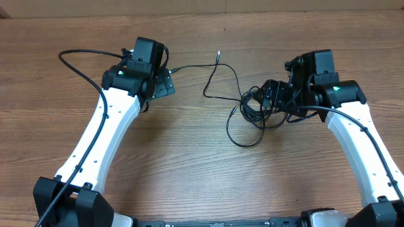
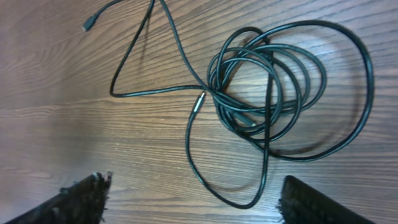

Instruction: Untangle cables

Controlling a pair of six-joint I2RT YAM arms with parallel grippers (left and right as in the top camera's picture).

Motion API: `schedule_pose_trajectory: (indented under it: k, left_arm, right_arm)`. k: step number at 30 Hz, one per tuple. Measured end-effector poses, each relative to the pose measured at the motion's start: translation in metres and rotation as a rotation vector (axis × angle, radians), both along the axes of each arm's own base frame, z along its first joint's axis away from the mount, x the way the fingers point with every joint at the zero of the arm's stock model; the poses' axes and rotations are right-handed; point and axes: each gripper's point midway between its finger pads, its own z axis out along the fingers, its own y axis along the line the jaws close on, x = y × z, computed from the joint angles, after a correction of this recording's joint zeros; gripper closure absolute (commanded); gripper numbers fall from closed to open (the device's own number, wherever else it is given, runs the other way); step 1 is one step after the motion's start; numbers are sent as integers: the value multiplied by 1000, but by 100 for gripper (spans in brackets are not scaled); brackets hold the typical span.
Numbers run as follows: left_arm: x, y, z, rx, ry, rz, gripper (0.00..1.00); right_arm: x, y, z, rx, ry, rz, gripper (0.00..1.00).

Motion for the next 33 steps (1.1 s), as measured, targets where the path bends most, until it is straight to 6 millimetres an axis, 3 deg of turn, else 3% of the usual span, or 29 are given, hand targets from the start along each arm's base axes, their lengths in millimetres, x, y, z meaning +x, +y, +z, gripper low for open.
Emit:
schedule_pose_trajectory:
  k: [1,8,14,18,19,23,29,33]
  left_arm:
    - [0,2,0,11,-2,1,0]
    - [11,2,6,8,-57,22,0]
    - [24,-19,11,-116,-108,9,0]
    - [34,-64,22,-303,-150,-106,10]
    - [34,-74,24,-331,-155,-130,10]
    - [16,-146,21,-430,-120,-312,12]
    - [-14,-244,-27,-473,-21,-523,20]
    - [-33,-276,-68,-472,63,-511,33]
  right_arm:
    - [0,1,0,7,2,-1,0]
    - [1,-4,6,-25,-5,-13,0]
    - [10,-24,59,-110,-87,-95,0]
    - [12,-42,89,-146,-161,-230,0]
    - [11,-46,90,-157,-160,-265,0]
    - [13,-70,87,-224,-146,-427,0]
    - [13,-98,89,-280,-148,-620,0]
    - [9,-129,88,-299,-130,-729,0]
